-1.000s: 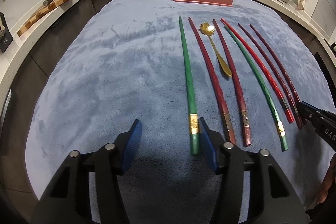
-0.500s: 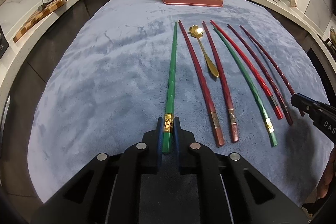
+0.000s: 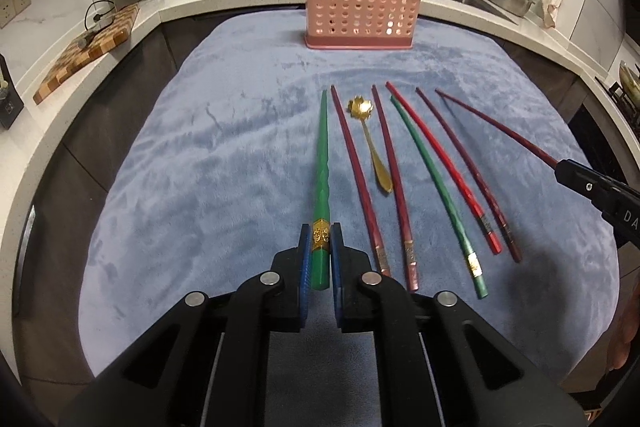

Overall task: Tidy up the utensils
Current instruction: 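Lift both chopsticks into the pink caddy and open both tools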

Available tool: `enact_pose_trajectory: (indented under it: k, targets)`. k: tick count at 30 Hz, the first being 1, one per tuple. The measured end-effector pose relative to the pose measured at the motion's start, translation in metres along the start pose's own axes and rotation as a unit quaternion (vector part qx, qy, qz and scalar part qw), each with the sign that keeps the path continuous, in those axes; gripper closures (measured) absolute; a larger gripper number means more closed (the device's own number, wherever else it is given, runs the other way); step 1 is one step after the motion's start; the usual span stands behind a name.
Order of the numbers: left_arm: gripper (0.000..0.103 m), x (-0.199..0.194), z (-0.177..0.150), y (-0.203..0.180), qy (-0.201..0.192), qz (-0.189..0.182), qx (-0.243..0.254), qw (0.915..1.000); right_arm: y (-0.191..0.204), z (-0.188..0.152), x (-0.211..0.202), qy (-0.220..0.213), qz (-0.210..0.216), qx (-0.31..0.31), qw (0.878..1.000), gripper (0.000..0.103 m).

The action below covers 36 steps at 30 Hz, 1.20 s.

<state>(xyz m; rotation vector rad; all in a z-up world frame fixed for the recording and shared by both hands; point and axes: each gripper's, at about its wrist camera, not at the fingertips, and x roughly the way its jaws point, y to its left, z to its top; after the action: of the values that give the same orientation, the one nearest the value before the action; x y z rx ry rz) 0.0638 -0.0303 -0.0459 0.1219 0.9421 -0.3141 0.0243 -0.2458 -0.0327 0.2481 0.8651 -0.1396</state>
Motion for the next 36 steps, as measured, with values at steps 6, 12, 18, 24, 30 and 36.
enact_pose_trajectory:
  k: [6, 12, 18, 24, 30, 36]
  targets:
    - [0.095, -0.020, 0.022, 0.005, -0.026, -0.001, -0.007, 0.9996, -0.004, 0.019, -0.016, -0.024, 0.005, 0.009, 1.000, 0.096]
    - [0.096, -0.036, 0.052, 0.013, -0.055, -0.004, -0.014, 0.9984, -0.010, 0.045, -0.030, -0.048, 0.009, 0.017, 0.999, 0.096]
    - [0.096, -0.057, 0.091, 0.020, -0.097, -0.005, -0.017, 0.9951, -0.012, 0.082, -0.052, -0.090, 0.018, 0.019, 0.996, 0.096]
    - [0.096, -0.076, 0.135, 0.023, -0.138, -0.014, -0.018, 0.9902, -0.014, 0.122, -0.067, -0.126, 0.032, 0.023, 0.991, 0.096]
    - [0.096, -0.098, 0.188, 0.022, -0.187, -0.030, -0.017, 0.9817, -0.008, 0.174, -0.078, -0.166, 0.051, 0.020, 0.985, 0.096]
    - [0.096, -0.125, 0.251, 0.019, -0.255, -0.043, -0.019, 0.9658, 0.006, 0.237, -0.081, -0.212, 0.078, 0.020, 0.974, 0.096]
